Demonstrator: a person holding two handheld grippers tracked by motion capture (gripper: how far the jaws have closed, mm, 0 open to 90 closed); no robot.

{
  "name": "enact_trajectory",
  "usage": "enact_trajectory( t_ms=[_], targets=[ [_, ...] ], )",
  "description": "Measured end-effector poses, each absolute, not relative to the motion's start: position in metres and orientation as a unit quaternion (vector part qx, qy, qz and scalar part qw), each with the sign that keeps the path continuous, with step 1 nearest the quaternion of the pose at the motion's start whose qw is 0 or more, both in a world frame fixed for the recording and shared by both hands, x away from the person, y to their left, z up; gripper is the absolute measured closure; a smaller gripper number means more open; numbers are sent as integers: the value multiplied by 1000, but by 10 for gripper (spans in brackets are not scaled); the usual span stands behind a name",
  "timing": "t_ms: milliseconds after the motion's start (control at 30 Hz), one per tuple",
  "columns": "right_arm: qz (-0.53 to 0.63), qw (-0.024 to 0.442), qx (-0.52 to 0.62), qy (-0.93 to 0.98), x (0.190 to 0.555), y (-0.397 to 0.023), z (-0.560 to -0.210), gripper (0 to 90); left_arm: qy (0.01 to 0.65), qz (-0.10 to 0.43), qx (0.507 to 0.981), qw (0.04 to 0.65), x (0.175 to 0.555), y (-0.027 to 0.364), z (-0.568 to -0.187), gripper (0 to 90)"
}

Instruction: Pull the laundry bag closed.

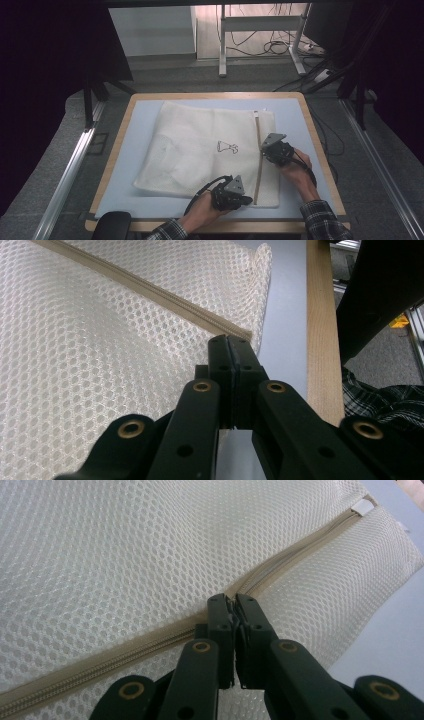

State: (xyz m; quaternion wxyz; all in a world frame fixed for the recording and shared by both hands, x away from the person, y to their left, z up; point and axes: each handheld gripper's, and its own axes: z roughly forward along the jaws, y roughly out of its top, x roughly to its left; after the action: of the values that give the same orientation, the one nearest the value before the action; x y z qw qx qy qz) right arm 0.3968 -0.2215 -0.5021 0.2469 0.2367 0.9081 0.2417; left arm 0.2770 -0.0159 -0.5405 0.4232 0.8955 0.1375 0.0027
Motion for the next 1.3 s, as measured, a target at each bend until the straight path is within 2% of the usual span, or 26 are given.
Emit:
enact_trajectory(
  t_ms=[1300],
  targets=[
    [235, 269, 253, 899, 426, -219, -503, 860, 137, 1, 896, 422, 278, -16, -540, 897]
  ],
)
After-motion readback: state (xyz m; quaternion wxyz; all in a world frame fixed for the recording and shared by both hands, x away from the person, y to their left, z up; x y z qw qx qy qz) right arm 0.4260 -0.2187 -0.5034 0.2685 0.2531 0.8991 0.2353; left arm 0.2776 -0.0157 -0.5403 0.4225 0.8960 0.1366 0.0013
